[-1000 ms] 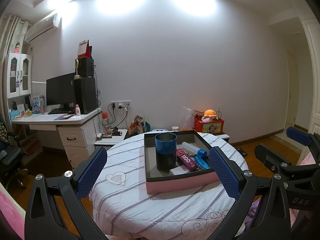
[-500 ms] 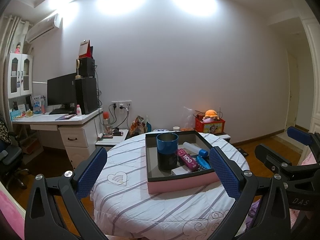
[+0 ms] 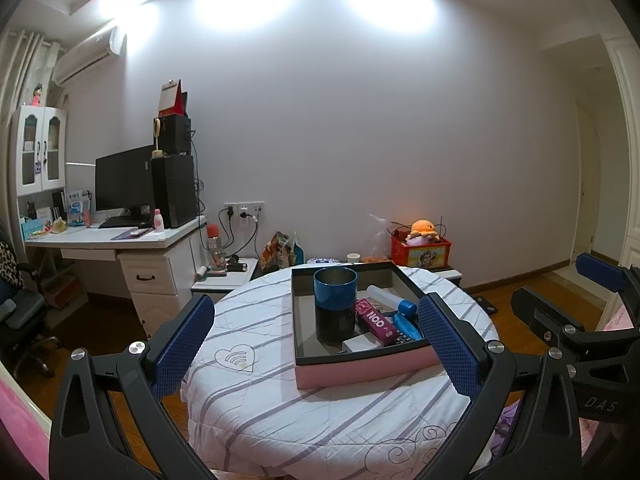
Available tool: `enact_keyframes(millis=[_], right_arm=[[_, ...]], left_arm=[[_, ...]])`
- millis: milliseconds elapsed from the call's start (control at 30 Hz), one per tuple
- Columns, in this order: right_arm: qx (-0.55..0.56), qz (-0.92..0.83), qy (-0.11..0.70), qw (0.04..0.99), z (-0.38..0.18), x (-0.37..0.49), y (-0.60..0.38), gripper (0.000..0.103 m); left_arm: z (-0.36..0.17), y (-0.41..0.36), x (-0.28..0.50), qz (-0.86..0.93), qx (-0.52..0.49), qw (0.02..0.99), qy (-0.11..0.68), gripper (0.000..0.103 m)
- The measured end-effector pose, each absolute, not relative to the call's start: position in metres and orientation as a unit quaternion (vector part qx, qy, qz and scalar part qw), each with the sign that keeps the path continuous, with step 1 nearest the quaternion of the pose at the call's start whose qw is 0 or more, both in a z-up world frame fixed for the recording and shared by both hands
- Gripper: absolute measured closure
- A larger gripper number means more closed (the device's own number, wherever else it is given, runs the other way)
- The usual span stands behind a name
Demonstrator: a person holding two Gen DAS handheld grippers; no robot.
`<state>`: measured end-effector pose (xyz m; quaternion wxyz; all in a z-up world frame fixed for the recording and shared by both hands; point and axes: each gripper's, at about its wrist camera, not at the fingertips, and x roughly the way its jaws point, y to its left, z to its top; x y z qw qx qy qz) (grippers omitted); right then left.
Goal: Organize rigid objects
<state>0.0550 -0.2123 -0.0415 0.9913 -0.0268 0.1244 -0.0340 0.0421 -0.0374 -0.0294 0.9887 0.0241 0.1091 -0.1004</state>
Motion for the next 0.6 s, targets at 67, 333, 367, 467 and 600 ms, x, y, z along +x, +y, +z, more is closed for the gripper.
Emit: enact_keyframes(millis=[67,333,367,467,600], right_arm=[[-0.027,-0.035,0.125,0.991,-0.0416,0.0547,-0.2121,0.0],[-0.03,-0.033,0.127,0.991,-0.0419,0.0554,-0.2121,0.0],[-0.029,-0.034,0.127,0.991,-0.0418,0.0554,-0.2116,0.0],[-0.029,-0.033,0.128,0.991,-0.0417,0.0555,-0.2116,0.0],[-0.027,-0.031,0.128,0.991,-0.0417,0.0559,-0.2119,0.0]], left_arm=[[-0.0295,-0.0368,0.042,-0.1,0.024,0.989,0.109,0.0],[-0.0298,-0.0377,0.0439,-0.098,0.022,0.989,0.111,0.0],[-0.0301,-0.0381,0.0443,-0.097,0.022,0.989,0.11,0.0],[-0.0312,-0.0381,0.0452,-0.098,0.019,0.989,0.111,0.0],[-0.0313,-0.0381,0.0452,-0.095,0.019,0.989,0.11,0.0]])
